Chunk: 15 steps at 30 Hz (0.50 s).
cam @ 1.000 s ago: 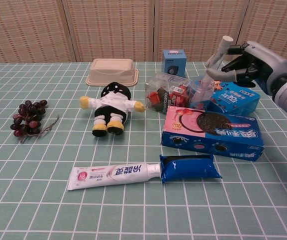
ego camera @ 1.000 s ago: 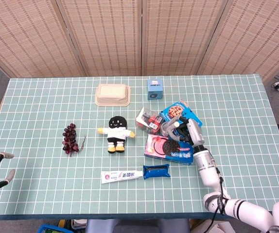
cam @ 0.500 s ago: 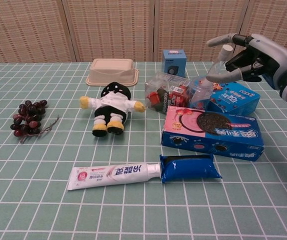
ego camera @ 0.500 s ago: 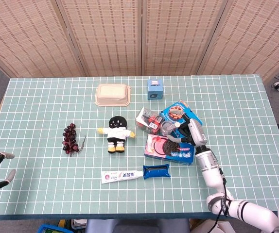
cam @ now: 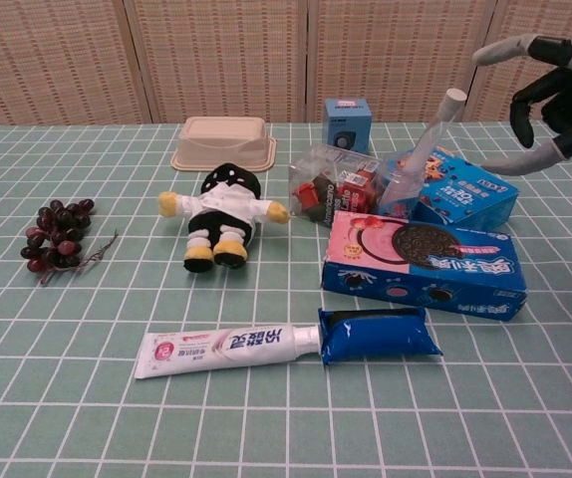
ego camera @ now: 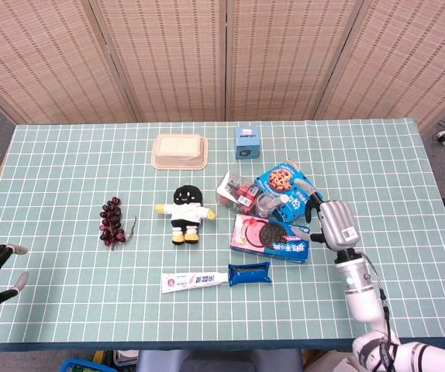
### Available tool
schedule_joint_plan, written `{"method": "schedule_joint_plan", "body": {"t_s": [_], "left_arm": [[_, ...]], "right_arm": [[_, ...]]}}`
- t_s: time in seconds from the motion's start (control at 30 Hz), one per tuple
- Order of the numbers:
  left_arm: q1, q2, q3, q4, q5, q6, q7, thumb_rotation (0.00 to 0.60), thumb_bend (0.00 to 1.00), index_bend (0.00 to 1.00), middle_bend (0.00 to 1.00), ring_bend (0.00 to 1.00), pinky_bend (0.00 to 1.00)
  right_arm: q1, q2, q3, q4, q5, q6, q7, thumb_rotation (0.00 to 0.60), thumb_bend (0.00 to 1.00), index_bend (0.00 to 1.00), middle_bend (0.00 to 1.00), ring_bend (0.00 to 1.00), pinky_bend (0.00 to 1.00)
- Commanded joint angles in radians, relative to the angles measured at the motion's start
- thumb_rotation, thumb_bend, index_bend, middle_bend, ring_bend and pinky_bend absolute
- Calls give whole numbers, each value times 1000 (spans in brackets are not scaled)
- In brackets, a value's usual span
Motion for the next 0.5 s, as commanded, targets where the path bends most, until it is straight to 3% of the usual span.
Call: {"method": "schedule_joint_plan", "body": {"t_s": [0.03, 0.13, 0.2, 0.5], "left_arm": [[-1, -5, 3, -4, 3, -3, 14, 600, 323, 466, 390, 358, 534], [-2, -10, 8, -8, 11, -2, 32, 600, 323, 466, 390, 358, 534], [-1, -13, 9, -10, 12, -1, 42, 600, 322, 466, 390, 358, 534], [1, -28, 9, -6, 12, 7, 65, 600, 323, 468, 390, 358, 534]], "right_arm": [[-105, 126, -79, -160, 2, 106, -206, 600, 97, 154, 530, 637, 853], [-161, 167, -116, -190, -4, 156, -244, 600, 106, 176, 491, 516, 701], [-188, 182, -133, -190, -15, 181, -243, 600, 113, 211, 483, 481, 655], [-297, 209, -173, -126, -100, 307, -173, 600, 136, 284, 476, 448, 586]]}}
